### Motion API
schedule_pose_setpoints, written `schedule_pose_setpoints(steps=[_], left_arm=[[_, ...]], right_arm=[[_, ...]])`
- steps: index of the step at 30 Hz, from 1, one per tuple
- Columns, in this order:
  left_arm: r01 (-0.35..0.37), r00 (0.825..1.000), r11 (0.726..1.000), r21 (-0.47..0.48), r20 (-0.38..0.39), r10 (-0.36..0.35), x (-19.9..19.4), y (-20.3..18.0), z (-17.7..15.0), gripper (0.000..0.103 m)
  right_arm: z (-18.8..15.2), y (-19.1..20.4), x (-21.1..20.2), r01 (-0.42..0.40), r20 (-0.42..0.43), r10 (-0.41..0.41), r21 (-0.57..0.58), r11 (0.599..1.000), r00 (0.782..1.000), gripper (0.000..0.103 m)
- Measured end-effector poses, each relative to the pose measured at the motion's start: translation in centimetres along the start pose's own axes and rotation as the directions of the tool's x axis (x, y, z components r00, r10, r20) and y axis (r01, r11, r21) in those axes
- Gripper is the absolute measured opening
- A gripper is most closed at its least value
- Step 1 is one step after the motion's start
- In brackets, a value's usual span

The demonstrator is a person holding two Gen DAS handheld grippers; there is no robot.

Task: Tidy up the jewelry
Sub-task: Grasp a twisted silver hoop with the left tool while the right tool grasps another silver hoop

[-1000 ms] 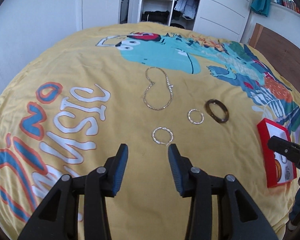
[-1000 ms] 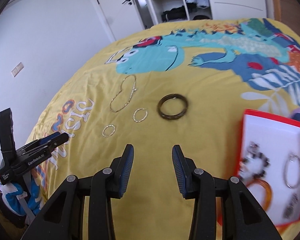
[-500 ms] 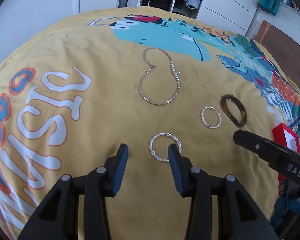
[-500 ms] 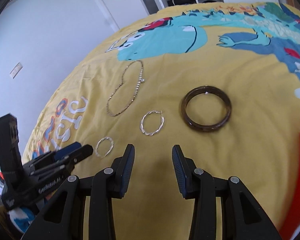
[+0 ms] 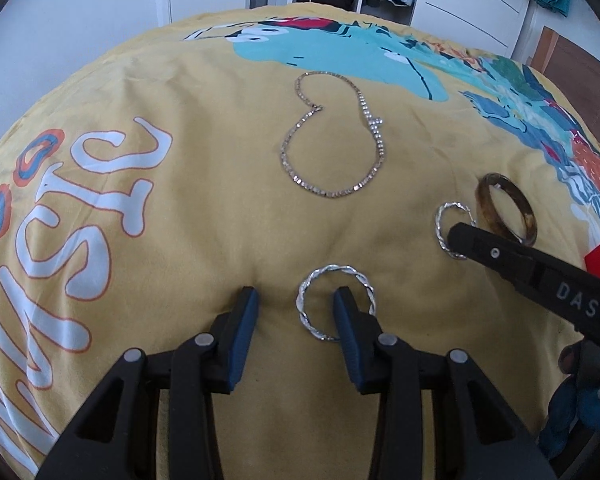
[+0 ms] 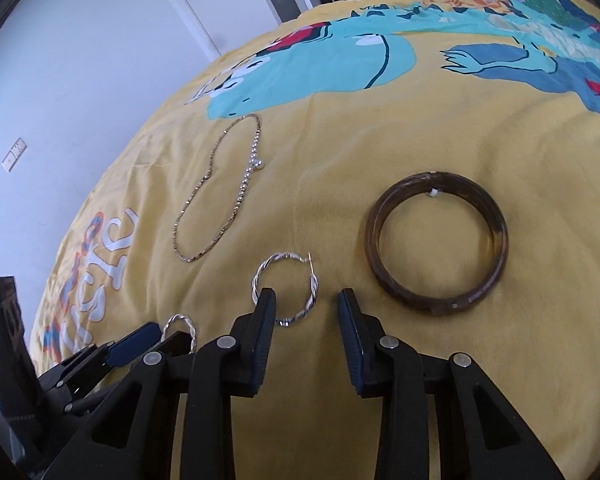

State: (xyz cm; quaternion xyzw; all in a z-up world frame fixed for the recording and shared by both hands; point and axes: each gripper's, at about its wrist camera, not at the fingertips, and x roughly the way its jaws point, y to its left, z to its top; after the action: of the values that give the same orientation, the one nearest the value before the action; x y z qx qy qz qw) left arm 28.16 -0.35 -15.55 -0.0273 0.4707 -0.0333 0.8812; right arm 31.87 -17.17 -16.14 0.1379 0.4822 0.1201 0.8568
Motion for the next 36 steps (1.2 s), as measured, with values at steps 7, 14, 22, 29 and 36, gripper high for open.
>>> schedule_pose_setpoints(steps=[7, 14, 22, 29, 36], left_arm=[[0.022, 0.999, 1.0, -0.008, 0.027, -0.022, 0.1, 0.4, 0.0, 0.02], [0.028, 0.998, 1.0, 0.002, 0.048, -0.028, -0.4, 0.5, -0.2, 0.009], [0.067, 0.995, 0.994, -0.08, 0.072, -0.062, -2.9, 1.8, -0.1, 0.005], [0.061, 0.997, 0.994, -0.089, 0.056, -0.056, -5.3, 1.5, -0.8, 0.004], [0.06, 0.997, 0.995, -0.076, 0.053, -0.056, -8.6, 0.8, -2.3, 0.004]], right_arm=[[0.4, 1.0, 1.4, 0.039, -0.013, -0.04, -0.066, 0.997, 0.999, 0.031], [-0.2, 1.7, 0.6, 0.058, 0.02, -0.057, -0.101, 0.993, 0.998, 0.005], [-1.5, 2.5, -4.6, -0.001, 0.064, 0.007, -0.093, 0.996, 0.998, 0.005], [-3.2, 2.8, -9.9, -0.011, 0.081, 0.019, -0.092, 0.996, 0.997, 0.005], [-6.0, 1.7, -15.3, 0.018, 0.094, -0.01, -0.085, 0.996, 0.996, 0.005]])
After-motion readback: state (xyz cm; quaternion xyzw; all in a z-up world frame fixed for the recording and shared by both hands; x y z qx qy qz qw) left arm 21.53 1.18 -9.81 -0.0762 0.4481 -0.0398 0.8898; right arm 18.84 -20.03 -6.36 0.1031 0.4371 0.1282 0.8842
